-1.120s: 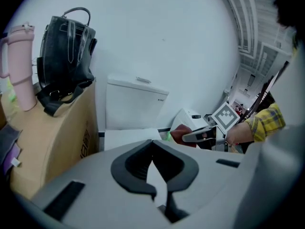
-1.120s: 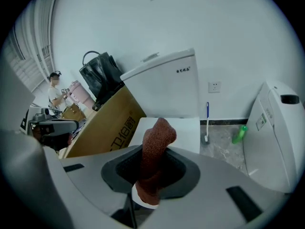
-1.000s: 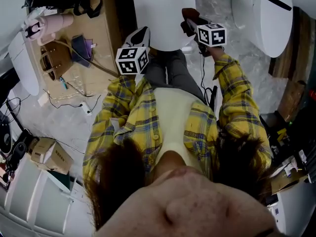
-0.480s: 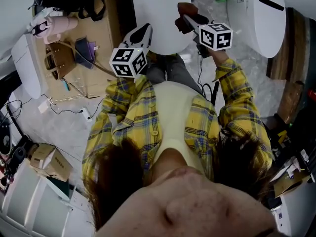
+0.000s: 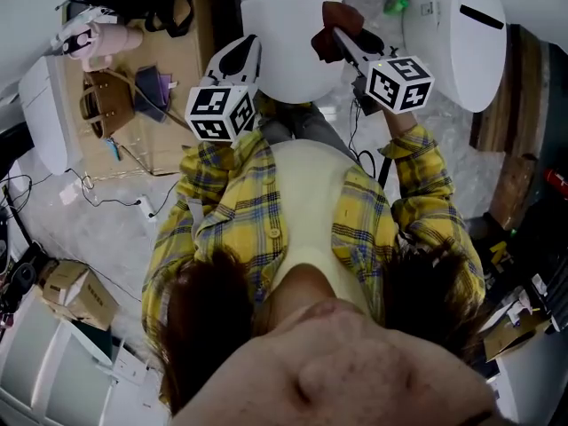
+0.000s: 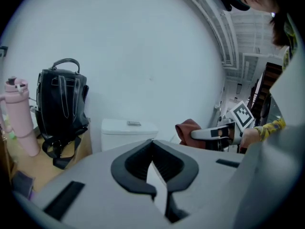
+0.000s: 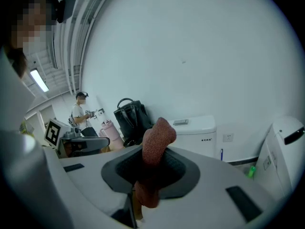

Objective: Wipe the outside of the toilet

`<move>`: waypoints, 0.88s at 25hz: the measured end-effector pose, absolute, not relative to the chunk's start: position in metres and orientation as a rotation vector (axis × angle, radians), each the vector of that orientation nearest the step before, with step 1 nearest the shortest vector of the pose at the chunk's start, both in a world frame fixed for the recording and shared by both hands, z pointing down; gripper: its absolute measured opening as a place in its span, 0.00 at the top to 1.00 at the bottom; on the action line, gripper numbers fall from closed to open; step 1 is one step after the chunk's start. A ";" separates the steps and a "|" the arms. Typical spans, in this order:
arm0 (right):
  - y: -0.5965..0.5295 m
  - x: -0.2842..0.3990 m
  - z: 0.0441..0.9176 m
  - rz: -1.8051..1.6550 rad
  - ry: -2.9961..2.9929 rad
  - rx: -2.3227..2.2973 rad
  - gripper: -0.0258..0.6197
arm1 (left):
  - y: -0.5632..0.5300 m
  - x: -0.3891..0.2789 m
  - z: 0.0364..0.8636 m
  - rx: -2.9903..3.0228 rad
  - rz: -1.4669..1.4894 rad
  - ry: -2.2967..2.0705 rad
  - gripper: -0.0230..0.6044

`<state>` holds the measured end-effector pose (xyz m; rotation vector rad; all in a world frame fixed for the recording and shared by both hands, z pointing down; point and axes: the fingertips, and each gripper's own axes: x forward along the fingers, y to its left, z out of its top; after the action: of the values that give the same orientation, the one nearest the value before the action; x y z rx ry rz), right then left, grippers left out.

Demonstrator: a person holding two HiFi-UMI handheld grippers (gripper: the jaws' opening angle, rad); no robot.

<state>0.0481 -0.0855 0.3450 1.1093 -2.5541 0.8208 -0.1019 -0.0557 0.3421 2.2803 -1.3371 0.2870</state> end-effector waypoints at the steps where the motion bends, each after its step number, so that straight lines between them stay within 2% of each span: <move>1: -0.085 0.048 0.341 0.808 -2.562 1.113 0.81 | -0.057 -0.107 0.340 2.278 0.284 -1.350 0.95; 22: -0.081 0.039 0.316 0.756 -2.608 1.088 0.82 | -0.067 -0.121 0.326 2.279 0.273 -1.422 0.95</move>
<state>0.0386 -0.0810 0.3156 1.0877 -2.6084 0.7561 -0.1210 -0.0673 0.3263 2.2785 -1.4225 0.2729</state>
